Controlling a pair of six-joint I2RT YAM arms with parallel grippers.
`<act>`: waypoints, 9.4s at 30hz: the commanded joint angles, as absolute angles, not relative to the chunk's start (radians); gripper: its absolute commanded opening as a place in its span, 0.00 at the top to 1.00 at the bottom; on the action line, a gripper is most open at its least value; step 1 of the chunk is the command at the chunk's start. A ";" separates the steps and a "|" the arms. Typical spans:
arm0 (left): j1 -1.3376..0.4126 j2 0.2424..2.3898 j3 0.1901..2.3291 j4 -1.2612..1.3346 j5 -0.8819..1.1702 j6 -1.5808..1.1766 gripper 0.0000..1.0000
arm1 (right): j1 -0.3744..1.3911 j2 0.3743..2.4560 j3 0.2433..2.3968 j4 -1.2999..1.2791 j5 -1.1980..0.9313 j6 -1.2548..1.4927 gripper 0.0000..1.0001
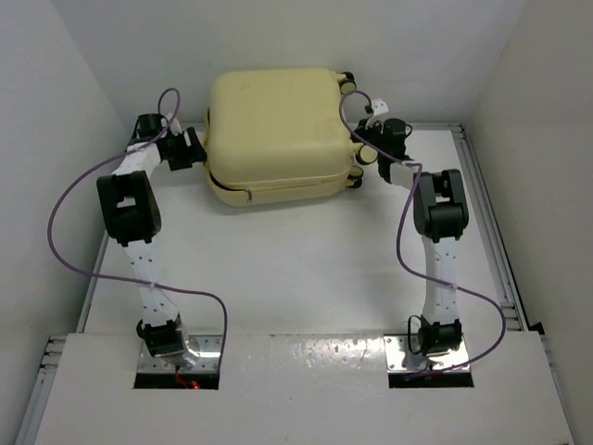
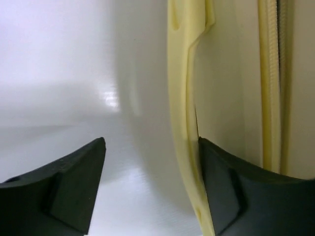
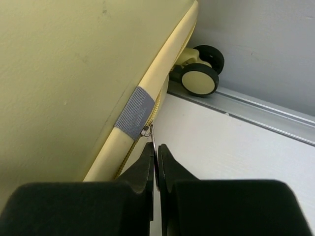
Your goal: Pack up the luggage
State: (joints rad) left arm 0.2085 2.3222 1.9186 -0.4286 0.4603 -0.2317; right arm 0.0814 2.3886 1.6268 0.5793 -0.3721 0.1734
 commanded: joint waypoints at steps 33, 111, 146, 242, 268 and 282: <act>0.265 1.151 1.275 -0.808 0.499 -0.127 0.00 | 0.661 1.894 1.049 0.640 -0.172 0.198 1.00; 0.454 1.499 1.241 -0.807 -0.034 -0.067 1.00 | 0.380 2.005 1.015 0.736 0.074 0.086 1.00; 0.408 1.229 1.411 -0.854 0.443 0.091 0.00 | 0.685 2.281 1.456 1.022 -0.224 0.090 1.00; -0.282 1.571 1.088 -0.927 -0.064 0.359 1.00 | 0.536 1.517 0.496 0.753 -0.176 0.140 1.00; 0.272 2.111 1.569 -0.517 -0.305 0.709 1.00 | 0.077 1.903 0.917 0.796 -0.219 0.058 1.00; 0.242 2.247 1.710 -0.488 -0.289 0.617 1.00 | 0.110 2.437 1.589 0.781 -0.134 0.106 1.00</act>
